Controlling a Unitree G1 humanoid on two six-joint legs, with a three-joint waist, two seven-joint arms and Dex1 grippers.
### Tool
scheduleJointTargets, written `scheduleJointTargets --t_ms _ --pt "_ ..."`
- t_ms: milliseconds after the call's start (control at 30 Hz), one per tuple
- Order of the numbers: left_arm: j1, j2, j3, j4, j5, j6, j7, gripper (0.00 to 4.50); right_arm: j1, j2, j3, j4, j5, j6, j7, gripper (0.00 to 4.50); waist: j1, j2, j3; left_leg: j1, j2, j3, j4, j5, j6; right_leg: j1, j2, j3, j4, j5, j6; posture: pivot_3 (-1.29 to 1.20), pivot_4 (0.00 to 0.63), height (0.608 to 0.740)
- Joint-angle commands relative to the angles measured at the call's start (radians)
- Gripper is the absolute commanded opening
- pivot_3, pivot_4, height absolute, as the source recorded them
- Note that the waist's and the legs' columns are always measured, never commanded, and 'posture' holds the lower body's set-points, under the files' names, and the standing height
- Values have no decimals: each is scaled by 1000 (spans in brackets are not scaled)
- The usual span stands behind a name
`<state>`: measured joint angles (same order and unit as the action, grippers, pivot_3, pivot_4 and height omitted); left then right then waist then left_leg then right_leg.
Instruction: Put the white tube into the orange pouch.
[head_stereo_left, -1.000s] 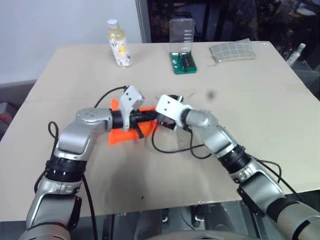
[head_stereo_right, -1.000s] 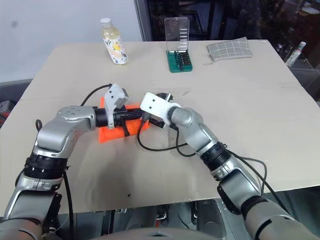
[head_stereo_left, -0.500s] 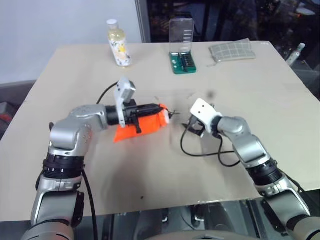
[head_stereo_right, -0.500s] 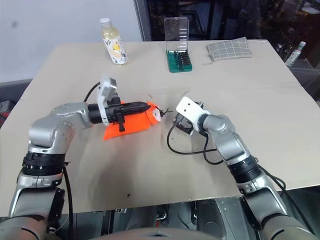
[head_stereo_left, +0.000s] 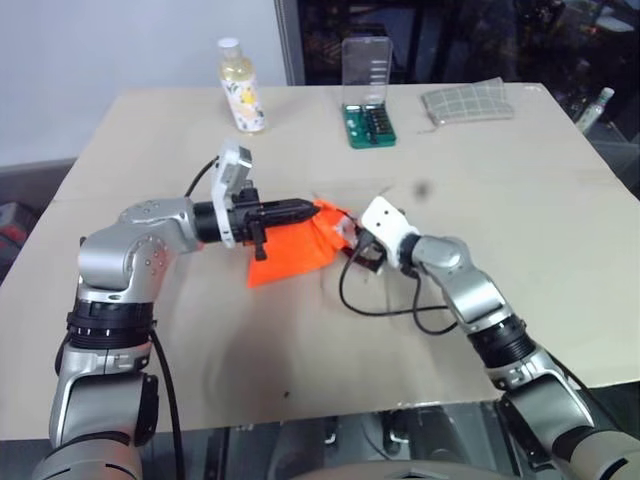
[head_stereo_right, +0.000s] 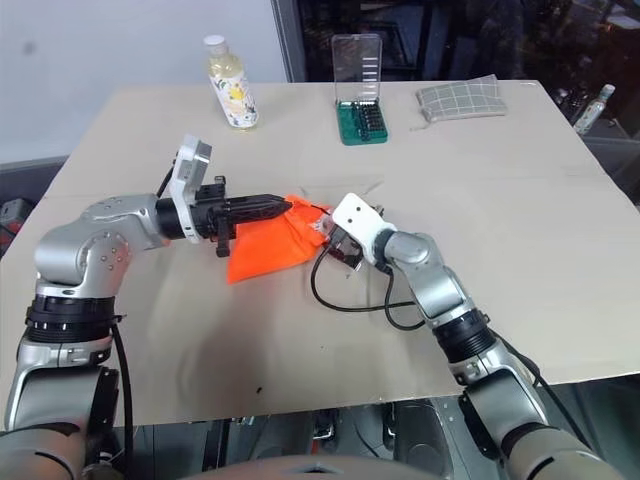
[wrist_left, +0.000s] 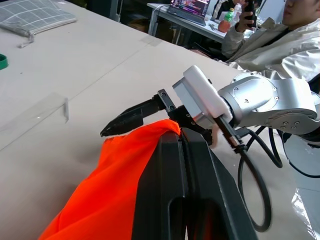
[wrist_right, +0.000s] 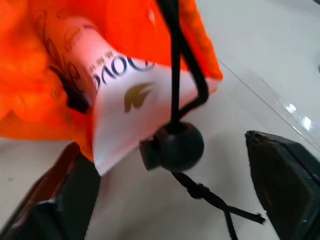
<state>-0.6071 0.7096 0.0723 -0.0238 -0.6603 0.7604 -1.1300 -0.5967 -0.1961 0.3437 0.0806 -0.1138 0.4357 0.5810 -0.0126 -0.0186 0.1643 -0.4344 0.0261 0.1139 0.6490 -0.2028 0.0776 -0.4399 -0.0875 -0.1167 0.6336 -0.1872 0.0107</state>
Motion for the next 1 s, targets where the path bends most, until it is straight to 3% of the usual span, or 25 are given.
scheduleJointTargets --t_ms 33,200,467,700,833,967,1000 --pt "2 12 17 -52 -12 -12 -2 0 -15 -20 -6 -17 -13 -36 -5 2710 -1 0 0 0 0 0 0 0 0 0 0 0 0 0 0 0 150 740" --pt "18 16 23 -69 -17 -9 0 0 -12 -39 -13 -29 -17 -47 -10 98 -3 0 0 0 2 0 0 0 0 0 0 0 0 0 0 0 150 740" --pt "9 -10 35 -65 -35 8 29 0 -14 -108 -47 -99 -66 -39 -48 40 -2 0 0 0 2 0 0 0 -1 0 0 0 0 0 0 0 150 740" --pt "-149 -175 195 19 -255 215 277 0 -188 -214 -169 -217 -131 19 -123 40 2 -2 6 -1 1 -1 3 0 0 0 0 0 1 0 0 0 150 740" --pt "-128 -235 103 12 -164 168 332 0 -303 -264 -190 -223 -165 -1 -136 40 -1 -2 6 1 1 0 2 0 0 1 0 1 2 0 0 0 150 740" --pt "-147 -354 21 57 -76 76 397 0 -359 -293 -178 -238 -187 -25 -123 40 2 -2 6 1 0 0 0 0 0 1 2 0 2 0 0 0 150 740" --pt "-155 -398 11 79 -60 50 421 256 -362 -302 -172 -245 -194 -29 -115 9 2 -2 6 1 0 0 0 0 0 0 3 0 2 0 0 0 150 740"
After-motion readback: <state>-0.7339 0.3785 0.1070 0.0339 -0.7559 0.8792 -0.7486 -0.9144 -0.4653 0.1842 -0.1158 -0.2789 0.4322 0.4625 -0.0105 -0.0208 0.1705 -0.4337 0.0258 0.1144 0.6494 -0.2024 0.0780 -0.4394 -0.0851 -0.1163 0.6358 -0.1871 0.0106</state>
